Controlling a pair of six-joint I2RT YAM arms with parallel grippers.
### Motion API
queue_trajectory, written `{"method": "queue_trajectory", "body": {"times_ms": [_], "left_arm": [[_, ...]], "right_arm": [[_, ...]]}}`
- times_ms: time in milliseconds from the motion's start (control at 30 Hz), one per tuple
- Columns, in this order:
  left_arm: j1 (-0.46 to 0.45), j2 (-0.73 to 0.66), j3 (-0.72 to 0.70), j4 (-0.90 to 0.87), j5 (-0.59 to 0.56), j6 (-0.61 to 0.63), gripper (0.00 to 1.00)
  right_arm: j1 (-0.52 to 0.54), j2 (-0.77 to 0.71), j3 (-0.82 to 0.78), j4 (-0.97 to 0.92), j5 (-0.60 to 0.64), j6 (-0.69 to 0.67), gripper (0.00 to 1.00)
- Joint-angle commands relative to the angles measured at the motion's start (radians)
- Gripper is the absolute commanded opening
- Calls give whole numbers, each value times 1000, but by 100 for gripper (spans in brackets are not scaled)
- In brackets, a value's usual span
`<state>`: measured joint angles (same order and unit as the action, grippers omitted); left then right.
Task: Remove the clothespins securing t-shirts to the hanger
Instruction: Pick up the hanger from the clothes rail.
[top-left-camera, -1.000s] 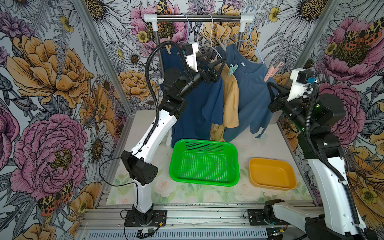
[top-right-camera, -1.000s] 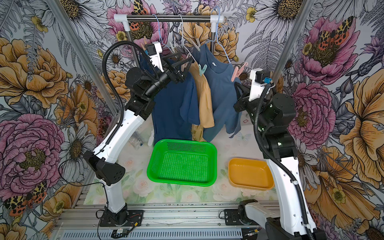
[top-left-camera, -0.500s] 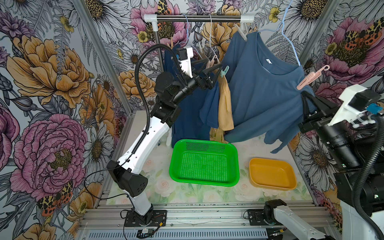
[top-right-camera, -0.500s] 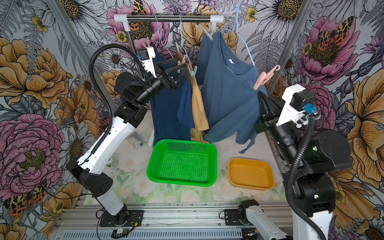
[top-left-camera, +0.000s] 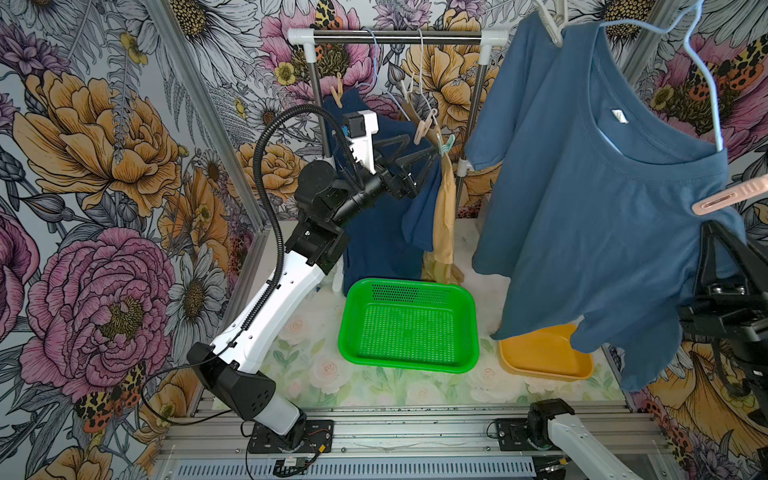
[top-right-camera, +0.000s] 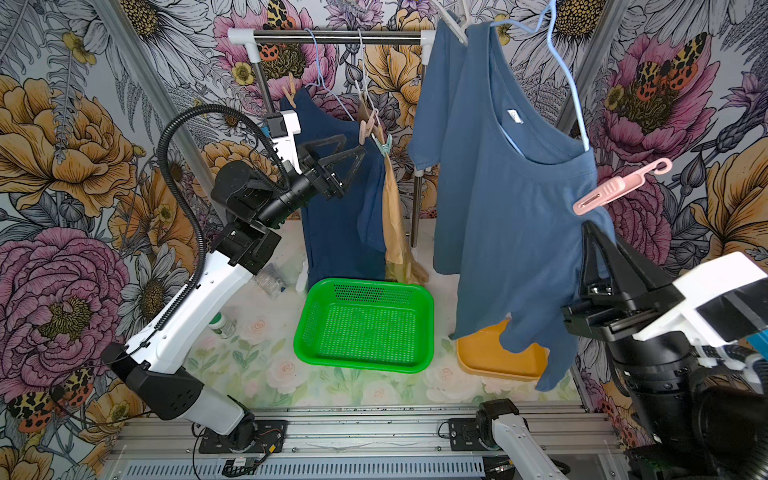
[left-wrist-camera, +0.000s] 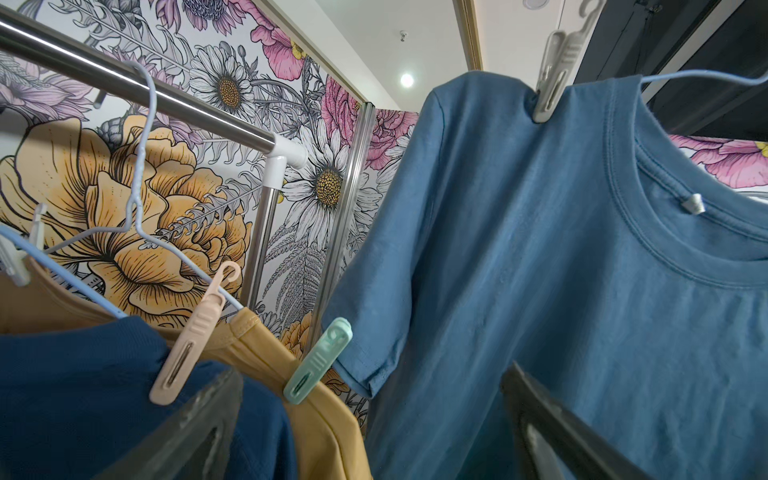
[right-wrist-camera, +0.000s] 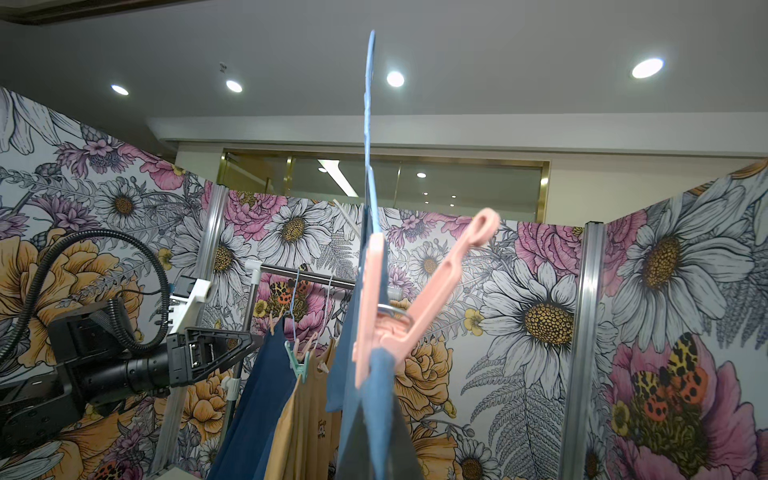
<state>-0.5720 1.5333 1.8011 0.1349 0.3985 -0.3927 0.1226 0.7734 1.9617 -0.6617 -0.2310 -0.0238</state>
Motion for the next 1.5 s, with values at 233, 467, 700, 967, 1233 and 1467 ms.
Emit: {"method": "queue_trajectory", "body": {"times_ms": [233, 467, 700, 967, 1233, 1467], "left_arm": [[-8, -157, -147, -12, -30, 31, 99], [27, -266, -244, -48, -52, 40, 99], [46, -377, -339, -112, -92, 78, 99], [98, -473, -427, -156, -128, 95, 99], [107, -502, -494, -161, -147, 97, 99], [109, -489, -491, -167, -139, 100, 99]], "right_arm": [[-7, 57, 123, 28, -166, 89, 0], [-8, 157, 252, 33, -276, 166, 0], [-6, 250, 161, 137, -374, 225, 0], [21, 313, 11, 294, -458, 290, 0], [79, 263, -337, 448, -522, 232, 0], [113, 200, -573, 627, -560, 249, 0]]}}
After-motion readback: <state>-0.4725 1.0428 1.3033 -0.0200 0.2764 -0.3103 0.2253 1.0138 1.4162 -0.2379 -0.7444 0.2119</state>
